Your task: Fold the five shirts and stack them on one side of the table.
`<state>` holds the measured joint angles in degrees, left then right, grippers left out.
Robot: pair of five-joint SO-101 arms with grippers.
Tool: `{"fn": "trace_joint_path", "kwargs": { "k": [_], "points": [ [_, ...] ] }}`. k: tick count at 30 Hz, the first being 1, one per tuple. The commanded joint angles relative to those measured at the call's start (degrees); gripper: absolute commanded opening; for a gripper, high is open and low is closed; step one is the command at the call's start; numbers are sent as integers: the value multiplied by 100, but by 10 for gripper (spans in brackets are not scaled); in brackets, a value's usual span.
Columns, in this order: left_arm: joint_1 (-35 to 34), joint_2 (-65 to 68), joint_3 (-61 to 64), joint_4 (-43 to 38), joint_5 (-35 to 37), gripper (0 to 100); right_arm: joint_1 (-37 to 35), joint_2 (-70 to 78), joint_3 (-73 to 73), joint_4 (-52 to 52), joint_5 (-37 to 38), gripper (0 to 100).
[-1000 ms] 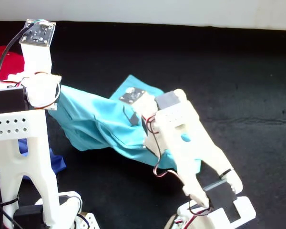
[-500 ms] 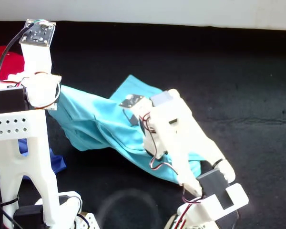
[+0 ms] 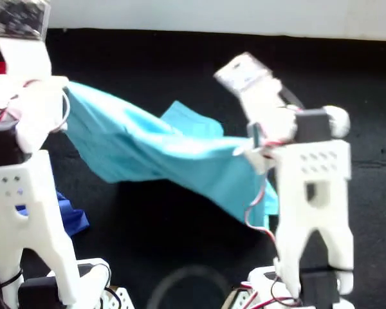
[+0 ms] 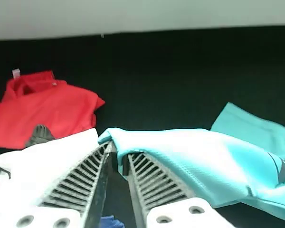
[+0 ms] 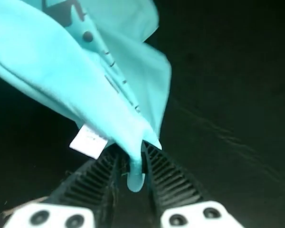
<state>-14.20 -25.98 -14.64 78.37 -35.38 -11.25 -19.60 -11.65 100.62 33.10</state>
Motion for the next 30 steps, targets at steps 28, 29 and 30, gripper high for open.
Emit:
{"fn": "trace_joint_path", "kwargs": {
  "k": [28, 29, 30],
  "points": [
    [40, -84, -4901, -870, -1204, 7, 2299, -418, -5481, -277, 1547, 7],
    [40, -84, -5068, -747, -1204, 7, 2299, -418, -5648, -31, 1547, 7],
    [40, -84, -5262, -571, -1204, 7, 2299, -418, -5780, 75, 1556, 7]
  ]
}}
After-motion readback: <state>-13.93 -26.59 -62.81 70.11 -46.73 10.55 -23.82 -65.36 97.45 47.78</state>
